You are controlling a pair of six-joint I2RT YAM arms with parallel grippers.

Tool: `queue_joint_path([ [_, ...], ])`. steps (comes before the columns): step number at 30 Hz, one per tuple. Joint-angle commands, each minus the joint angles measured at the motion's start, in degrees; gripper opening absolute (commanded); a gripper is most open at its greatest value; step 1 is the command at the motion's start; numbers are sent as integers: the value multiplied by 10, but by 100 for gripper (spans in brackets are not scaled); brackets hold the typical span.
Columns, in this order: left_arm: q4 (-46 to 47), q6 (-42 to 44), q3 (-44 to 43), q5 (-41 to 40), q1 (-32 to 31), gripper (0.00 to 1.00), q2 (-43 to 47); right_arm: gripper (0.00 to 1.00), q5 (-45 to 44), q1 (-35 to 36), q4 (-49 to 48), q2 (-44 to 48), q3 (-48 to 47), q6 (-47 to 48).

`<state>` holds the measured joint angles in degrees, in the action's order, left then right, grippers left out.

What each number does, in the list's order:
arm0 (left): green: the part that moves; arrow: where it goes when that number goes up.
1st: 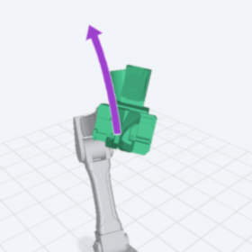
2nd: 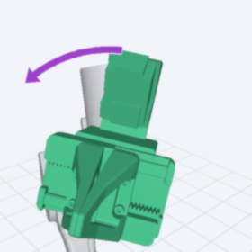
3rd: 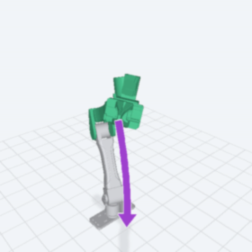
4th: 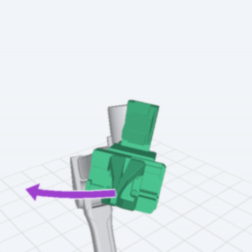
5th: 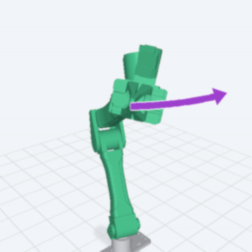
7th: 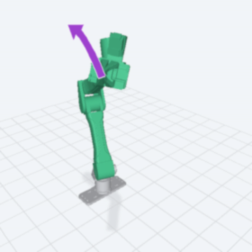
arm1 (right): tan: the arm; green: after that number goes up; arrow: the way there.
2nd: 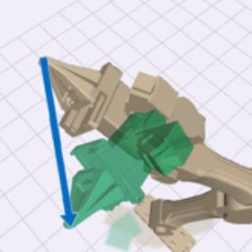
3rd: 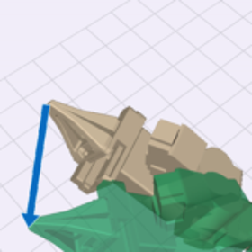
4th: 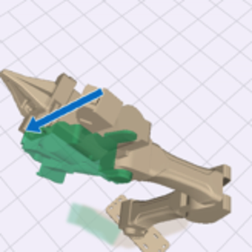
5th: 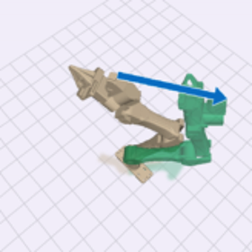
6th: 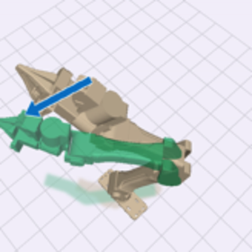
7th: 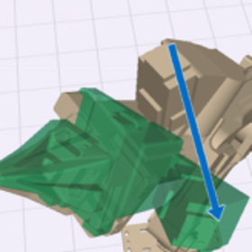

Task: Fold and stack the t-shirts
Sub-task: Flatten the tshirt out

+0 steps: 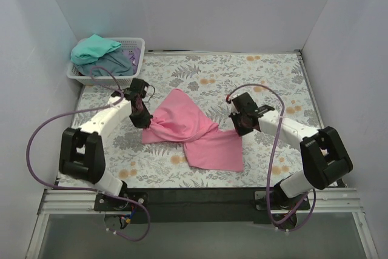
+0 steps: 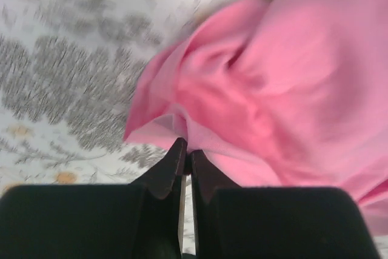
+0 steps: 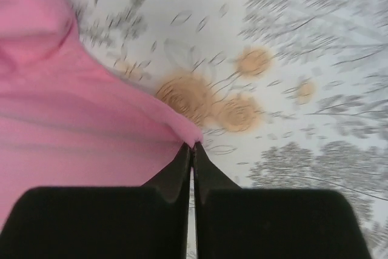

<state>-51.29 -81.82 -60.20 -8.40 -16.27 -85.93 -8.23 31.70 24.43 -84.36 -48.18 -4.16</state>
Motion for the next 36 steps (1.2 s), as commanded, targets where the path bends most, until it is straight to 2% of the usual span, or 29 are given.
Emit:
queue_joint_path([
  [1, 38, 44, -167, 34, 38, 0, -102, 1, -117, -34, 17, -5, -134, 40],
  [2, 34, 46, -211, 52, 52, 0, -128, 1, -123, -58, 18, -8, -164, 59],
  [3, 18, 46, -270, 61, 58, 0, -156, 1, -129, -70, 19, -14, -233, 70],
  [5, -13, 49, -462, 76, 71, 0, -249, 1, -150, -100, 19, -22, -304, 79],
  [6, -56, 51, -539, 82, 76, 0, -287, 1, -151, -109, 21, -31, -386, 90],
  [7, -85, 47, -715, 83, 87, 0, -322, 1, -154, -117, 21, -35, -421, 99],
  [8, -66, 33, -735, 110, 99, 0, -338, 1, -158, -127, 21, -40, -463, 106],
  [9, -30, 14, -727, 169, 112, 0, -321, 1, -168, -132, 19, -45, -500, 113],
  [10, -2, -22, -720, 193, 135, 0, -305, 1, -183, -135, 20, -46, -563, 133],
  [13, 79, -22, -708, 195, 143, 0, -234, 1, -202, -144, -2, -15, -604, 159],
  [16, 130, 16, -645, 184, 145, 0, -139, 1, -177, -145, -64, 73, -542, 174],
  [17, 157, 25, -582, 182, 146, 0, -112, 1, -167, -144, -81, 101, -473, 176],
  [19, 182, 41, -503, 172, 147, 0, -26, 1, -150, -144, -104, 175, -409, 170],
  [20, 202, 50, -464, 171, 147, 0, 4, 1, -145, -145, -105, 199, -338, 159],
  [21, 207, 55, -384, 172, 147, 0, 27, 1, -139, -145, -104, 244, -305, 151],
  [23, 207, 66, -309, 185, 147, 0, 92, 1, -129, -145, -95, 290, -229, 128],
  [24, 206, 66, -218, 187, 147, 0, 112, 1, -104, -144, -73, 337, -161, 96],
  [26, 205, 56, -123, 183, 147, 0, 178, 1, -73, -145, -24, 403, -104, 27],
  [27, 204, 50, -39, 177, 147, 0, 203, 1, -30, -145, -4, 423, -50, 5],
  [29, 198, 40, 39, 169, 147, 0, 254, 2, 28, -145, 52, 472, -4, -41],
  [30, 197, 33, 70, 173, 147, 1, 267, 10, 96, -145, 69, 487, 31, -81],
  [31, 196, 32, 131, 177, 147, 2, 277, 14, 124, -145, 83, 501, 52, -100],
  [32, 192, 29, 154, 173, 147, 4, 297, 19, 151, -144, 103, 526, 68, -115],
  [33, 187, 23, 177, 168, 147, 6, 302, 32, 197, -145, 107, 538, 97, -148],
  [35, 166, 17, 219, 161, 147, 7, 312, 40, 232, -145, 108, 560, 115, -171],
  [36, 159, 13, 228, 148, 147, 8, 313, 50, 246, -145, 106, 562, 122, -175],
])
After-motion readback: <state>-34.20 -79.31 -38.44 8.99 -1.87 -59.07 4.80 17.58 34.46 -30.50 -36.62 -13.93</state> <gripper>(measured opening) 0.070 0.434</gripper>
